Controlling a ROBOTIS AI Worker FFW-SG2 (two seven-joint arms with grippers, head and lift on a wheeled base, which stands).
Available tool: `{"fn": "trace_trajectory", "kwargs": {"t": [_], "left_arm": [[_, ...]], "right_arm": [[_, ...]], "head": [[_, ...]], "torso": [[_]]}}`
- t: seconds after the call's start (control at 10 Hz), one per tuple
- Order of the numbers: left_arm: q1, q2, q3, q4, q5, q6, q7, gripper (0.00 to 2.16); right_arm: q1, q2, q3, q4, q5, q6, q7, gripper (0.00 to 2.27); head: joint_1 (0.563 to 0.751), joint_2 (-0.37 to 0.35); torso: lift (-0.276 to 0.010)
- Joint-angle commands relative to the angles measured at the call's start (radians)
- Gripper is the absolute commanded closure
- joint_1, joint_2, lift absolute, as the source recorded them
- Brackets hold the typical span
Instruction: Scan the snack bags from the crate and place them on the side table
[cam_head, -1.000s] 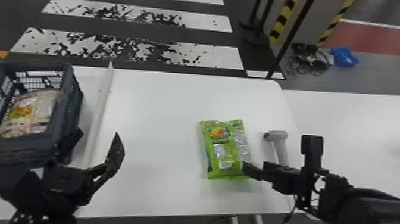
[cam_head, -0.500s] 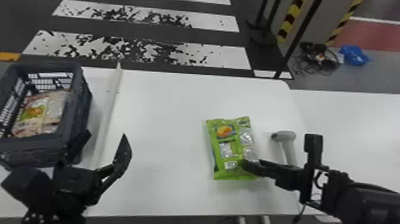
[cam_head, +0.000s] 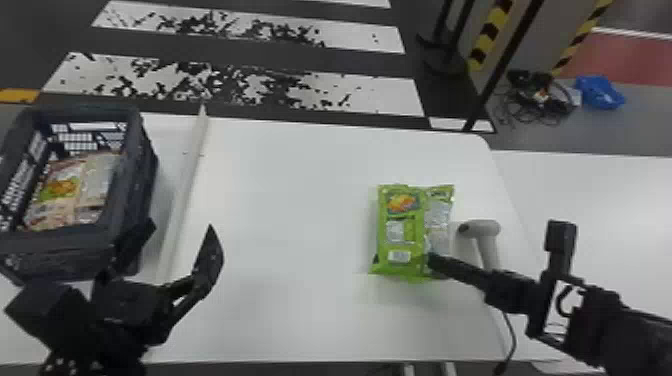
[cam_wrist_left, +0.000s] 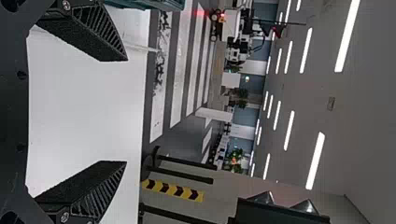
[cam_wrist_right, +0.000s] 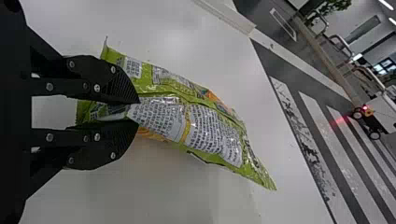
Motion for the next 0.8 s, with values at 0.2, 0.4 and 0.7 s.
{"fn": "trace_trajectory", "kwargs": {"t": [0.2, 0.4, 0.7], "left_arm": [[0.0, -0.004, 0.0, -0.001, 0.0, 0.0, 0.0, 0.09], [0.0, -0.004, -0.002, -0.003, 0.0, 0.0, 0.0, 0.09], [0.0, -0.004, -0.003, -0.003, 0.0, 0.0, 0.0, 0.09]], "right_arm": [[0.011, 0.014, -0.238, -0.049, -0.236, 0.068, 0.008, 2.26], [-0.012, 0.034, -0.361, -0.011, -0.326, 0.031, -0.05, 2.26], [-0.058, 0.032, -0.487, 0.18, -0.429, -0.079, -0.141, 2.26]], "head": [[0.695, -0.186], [0.695, -0.247], [0.695, -0.35]], "torso": [[-0.081], [-0.081], [-0.081]]}}
